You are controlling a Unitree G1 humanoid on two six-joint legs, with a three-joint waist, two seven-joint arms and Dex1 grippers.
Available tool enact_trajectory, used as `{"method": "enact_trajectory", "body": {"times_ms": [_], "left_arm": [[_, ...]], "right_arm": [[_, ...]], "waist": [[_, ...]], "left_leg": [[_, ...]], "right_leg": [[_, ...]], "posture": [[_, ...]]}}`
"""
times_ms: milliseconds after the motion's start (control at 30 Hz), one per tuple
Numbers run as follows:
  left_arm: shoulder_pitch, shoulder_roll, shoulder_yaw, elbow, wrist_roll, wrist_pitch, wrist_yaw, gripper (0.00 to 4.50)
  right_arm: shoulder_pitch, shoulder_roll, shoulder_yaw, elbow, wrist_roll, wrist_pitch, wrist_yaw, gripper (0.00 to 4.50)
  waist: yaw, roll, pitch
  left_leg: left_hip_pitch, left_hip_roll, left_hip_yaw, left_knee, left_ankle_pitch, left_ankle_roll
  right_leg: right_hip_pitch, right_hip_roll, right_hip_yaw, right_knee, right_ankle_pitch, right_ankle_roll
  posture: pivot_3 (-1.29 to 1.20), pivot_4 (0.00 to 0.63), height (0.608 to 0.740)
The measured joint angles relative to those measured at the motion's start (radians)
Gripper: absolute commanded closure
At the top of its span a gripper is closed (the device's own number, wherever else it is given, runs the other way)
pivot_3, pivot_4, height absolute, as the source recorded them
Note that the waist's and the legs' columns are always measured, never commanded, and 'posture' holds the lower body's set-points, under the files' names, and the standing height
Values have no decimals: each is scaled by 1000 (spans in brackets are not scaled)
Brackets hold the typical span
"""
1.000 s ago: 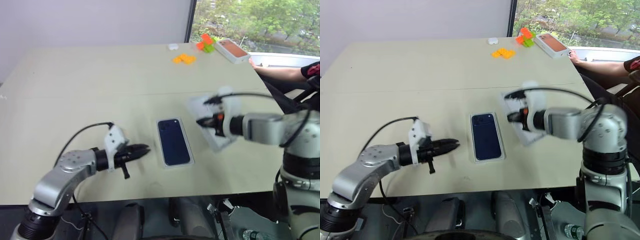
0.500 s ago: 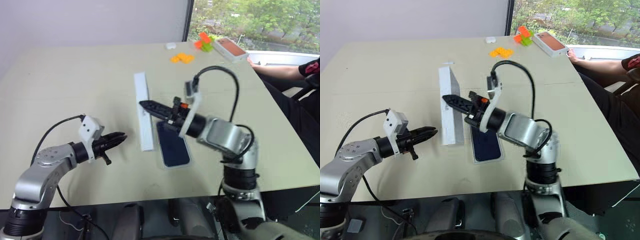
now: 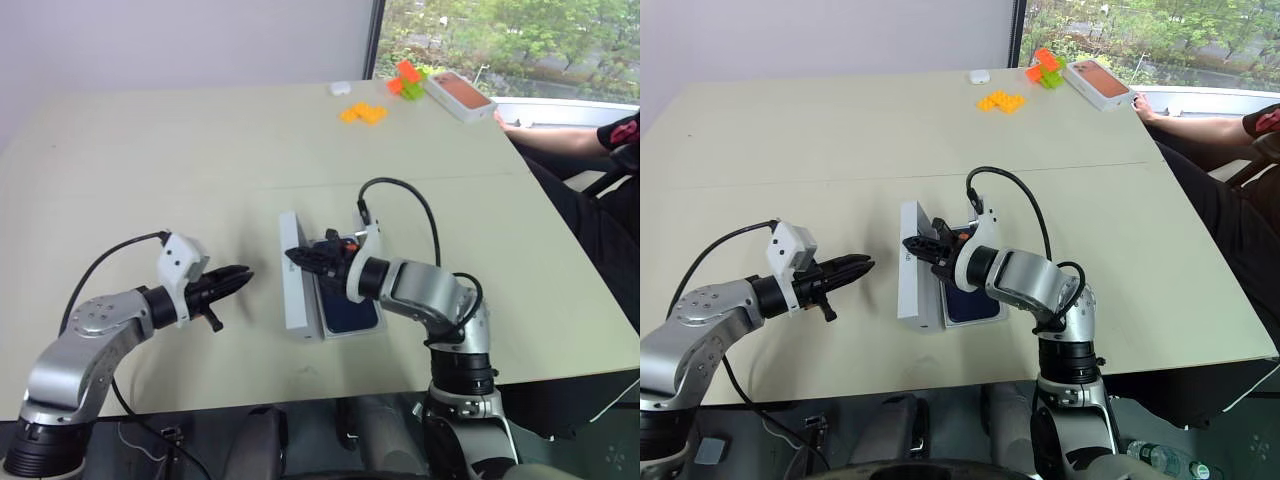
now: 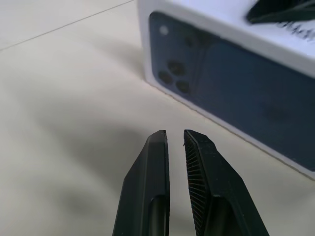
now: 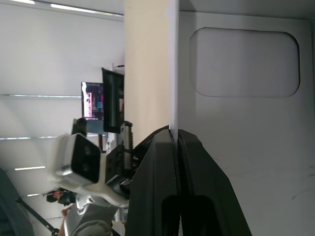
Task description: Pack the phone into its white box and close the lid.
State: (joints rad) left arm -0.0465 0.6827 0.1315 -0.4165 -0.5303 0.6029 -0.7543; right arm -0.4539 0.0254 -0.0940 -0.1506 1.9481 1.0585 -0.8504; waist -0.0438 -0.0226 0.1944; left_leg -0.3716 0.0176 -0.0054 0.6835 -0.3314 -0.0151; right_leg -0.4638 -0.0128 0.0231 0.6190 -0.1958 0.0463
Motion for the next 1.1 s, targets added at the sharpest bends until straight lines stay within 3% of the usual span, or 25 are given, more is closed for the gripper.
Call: {"method": "enact_trajectory", "body": {"times_ms": [167, 433, 600, 833, 1100], "left_arm": [[-21, -26, -46, -24, -2, 5, 0, 3890], [-77, -107, -150, -42, -1, 15, 31, 3890], [-117, -137, -177, -44, -1, 25, 50, 3890], [-173, -187, -253, -33, 17, 37, 65, 3890], [-234, -264, -307, 14, 38, 49, 83, 3890]], "right_arm": [[-29, -96, -17, -1, 0, 17, 51, 1048], [-141, -444, -41, -4, -3, 52, 268, 1048], [-150, -567, -22, -26, -49, 65, 425, 1048], [-136, -763, 51, -110, -405, 105, 745, 1048], [-106, -789, 84, -126, -694, 60, 986, 1048]], "waist": [[2, 0, 0], [5, 0, 0], [1, 0, 0], [10, 0, -1], [20, 0, -1]], "left_leg": [[-1, -2, 1, 1, 0, 0], [-2, -2, 1, 0, 0, 0], [-1, -2, 1, 0, 0, 0], [-1, -2, 1, 1, 0, 0], [-1, -3, 2, 2, 0, 0]], "right_leg": [[0, -1, 0, -1, 0, 0], [0, -1, 0, -2, 0, 1], [1, 1, 1, -2, 0, 1], [2, 1, 0, -2, 0, 1], [2, 1, 0, -2, 1, 1]], "posture": [[0, 150, 740], [0, 150, 740], [0, 150, 740], [0, 150, 740], [0, 150, 740]]}}
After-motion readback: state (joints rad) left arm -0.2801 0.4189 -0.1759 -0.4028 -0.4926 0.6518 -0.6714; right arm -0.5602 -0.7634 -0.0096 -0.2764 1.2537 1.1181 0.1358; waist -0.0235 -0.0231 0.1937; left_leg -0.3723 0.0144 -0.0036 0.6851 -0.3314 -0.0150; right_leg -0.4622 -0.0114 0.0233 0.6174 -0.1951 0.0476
